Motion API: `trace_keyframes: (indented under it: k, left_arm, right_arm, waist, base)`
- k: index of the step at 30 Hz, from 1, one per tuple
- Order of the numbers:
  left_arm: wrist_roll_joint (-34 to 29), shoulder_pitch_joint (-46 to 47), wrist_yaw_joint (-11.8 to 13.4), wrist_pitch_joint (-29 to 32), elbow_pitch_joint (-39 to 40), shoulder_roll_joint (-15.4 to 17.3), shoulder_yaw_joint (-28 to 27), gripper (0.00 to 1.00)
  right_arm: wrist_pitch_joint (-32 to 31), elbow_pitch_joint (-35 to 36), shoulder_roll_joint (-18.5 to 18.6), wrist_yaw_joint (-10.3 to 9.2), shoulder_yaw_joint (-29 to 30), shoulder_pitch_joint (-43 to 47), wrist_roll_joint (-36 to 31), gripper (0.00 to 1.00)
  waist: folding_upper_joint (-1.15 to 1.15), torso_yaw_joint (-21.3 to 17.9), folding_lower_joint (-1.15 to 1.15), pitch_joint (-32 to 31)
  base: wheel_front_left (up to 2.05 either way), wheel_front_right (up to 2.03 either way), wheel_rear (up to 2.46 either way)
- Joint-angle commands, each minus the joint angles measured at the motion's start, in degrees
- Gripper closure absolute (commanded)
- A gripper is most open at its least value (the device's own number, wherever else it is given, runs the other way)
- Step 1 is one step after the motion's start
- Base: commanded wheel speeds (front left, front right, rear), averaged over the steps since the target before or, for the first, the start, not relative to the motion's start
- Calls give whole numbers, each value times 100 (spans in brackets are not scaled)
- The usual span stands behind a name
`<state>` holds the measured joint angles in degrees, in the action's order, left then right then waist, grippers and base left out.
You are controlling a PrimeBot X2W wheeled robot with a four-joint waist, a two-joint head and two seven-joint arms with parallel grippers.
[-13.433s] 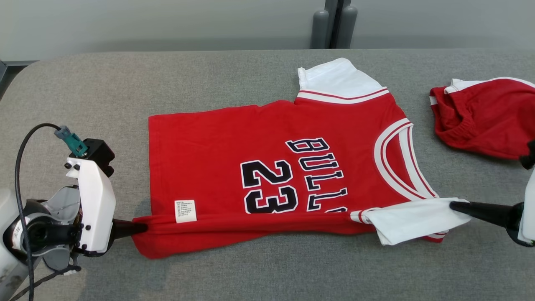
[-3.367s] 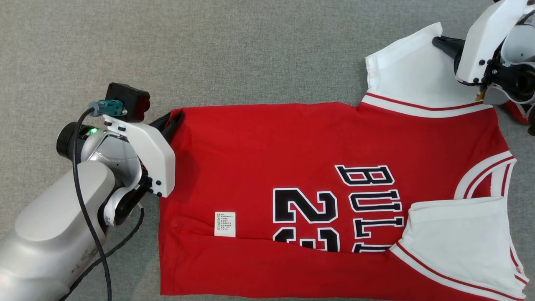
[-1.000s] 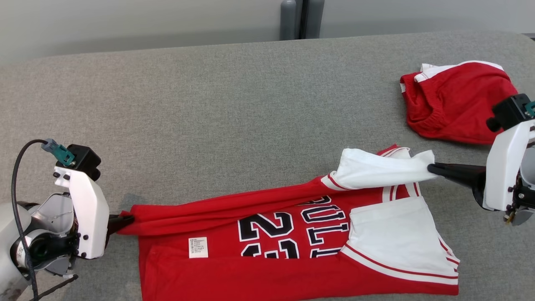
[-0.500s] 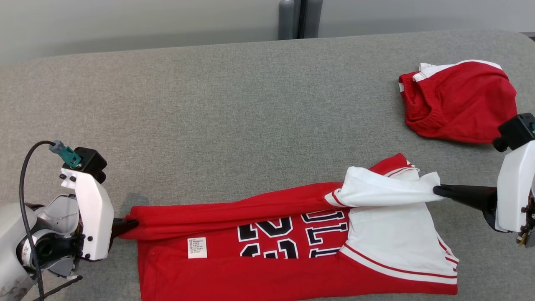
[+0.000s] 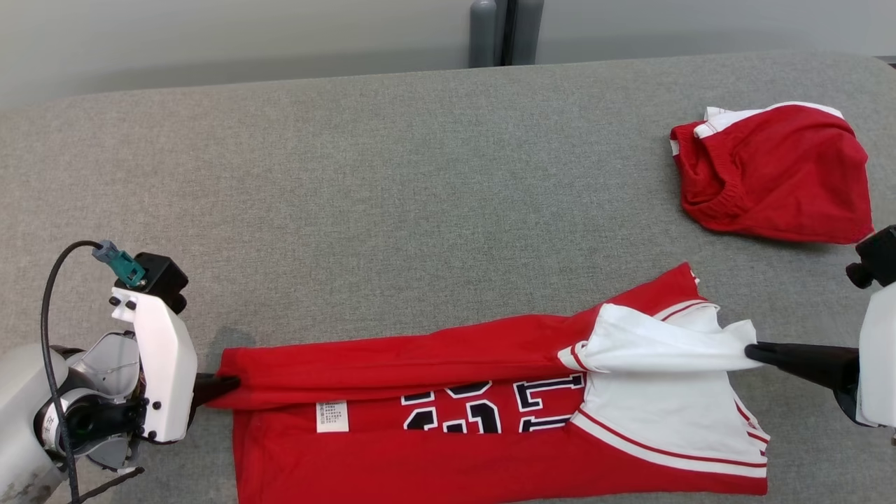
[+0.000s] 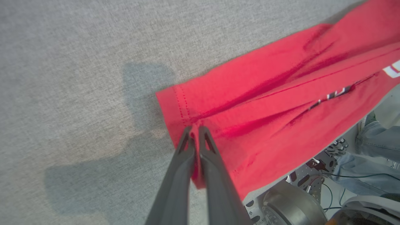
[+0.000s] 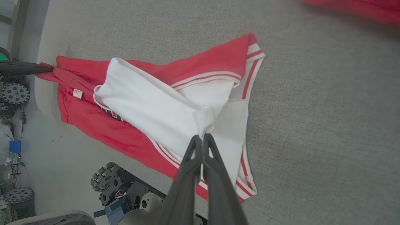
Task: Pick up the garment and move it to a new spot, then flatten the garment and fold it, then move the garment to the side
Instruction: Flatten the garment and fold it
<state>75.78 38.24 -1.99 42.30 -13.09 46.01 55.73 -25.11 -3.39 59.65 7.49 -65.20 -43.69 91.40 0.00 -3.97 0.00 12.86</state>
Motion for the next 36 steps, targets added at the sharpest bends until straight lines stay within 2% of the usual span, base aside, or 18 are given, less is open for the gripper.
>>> trace_keyframes:
  k: [1, 12, 14, 15, 16, 17, 18, 20, 21, 22, 23, 24, 31, 36]
  left_arm:
    - [53, -32, -26, 11, -14, 29, 6, 100]
    - [117, -160, -30, 81, -21, 11, 73, 100]
    - [123, -197, -38, 50, -46, -9, 64, 100]
    - [123, -197, -38, 50, -46, -9, 64, 100]
    - [134, -236, -42, 25, -61, -29, 60, 100]
    - [144, -278, -50, 9, -78, -47, 64, 100]
    - [157, -309, -48, -1, -97, -57, 75, 100]
    - [178, -329, -67, -40, -127, -67, 80, 100]
    - [182, -352, -76, -55, -140, -77, 84, 96]
    - [177, -380, -79, -73, -154, -82, 90, 62]
    - [197, -420, -98, -84, -155, -89, 99, 15]
    - [212, -452, -100, -88, -150, -85, 103, 0]
    - [410, -613, -158, -53, 23, 61, 43, 0]
    - [486, -558, -112, -226, 252, 257, -172, 0]
  right_arm:
    - [64, 15, 65, 2, 6, 104, 50, 100]
    - [170, 104, 155, 1, -146, 204, -70, 100]
    - [235, 90, 153, 1, -163, 237, -79, 69]
    - [235, 90, 153, 1, -163, 237, -79, 69]
    - [278, 81, 138, 1, -167, 259, -75, 52]
    - [316, 79, 118, 2, -176, 303, -57, 11]
    - [352, 77, 100, 1, -195, 343, -39, 0]
    - [446, 63, 67, 2, -195, 406, 14, 0]
    - [494, 49, 53, 2, -205, 443, 24, 0]
    - [536, 46, 52, 2, -221, 480, 43, 0]
    - [580, 60, 47, 2, -230, 519, 71, 0]
    - [623, 84, 42, 2, -230, 553, 101, 0]
    - [928, 128, 151, 2, -234, 662, 183, 0]
    - [1253, 123, 203, 2, -141, 573, 139, 0]
  waist:
    - [0, -7, 0, -11]
    - [0, -48, 0, -59]
    - [0, -51, 0, -79]
    - [0, -51, 0, -79]
    - [0, -53, 0, -92]
    - [0, -57, 0, -106]
    - [0, -62, 0, -122]
    - [0, -75, 0, -154]
    - [0, -84, 0, -176]
    - [0, -89, 0, -192]
    - [0, -96, 0, -206]
    - [0, -102, 0, -219]
    - [0, -135, 0, -336]
    - [0, -144, 0, -416]
  base:
    - [0, 0, 0]
    - [0, 0, 0]
    - [0, 0, 0]
    - [0, 0, 0]
    - [0, 0, 0]
    - [0, 0, 0]
    - [0, 0, 0]
    - [0, 0, 0]
    - [0, 0, 0]
    - [0, 0, 0]
    - [0, 0, 0]
    - [0, 0, 0]
    - [0, 0, 0]
    - [0, 0, 0]
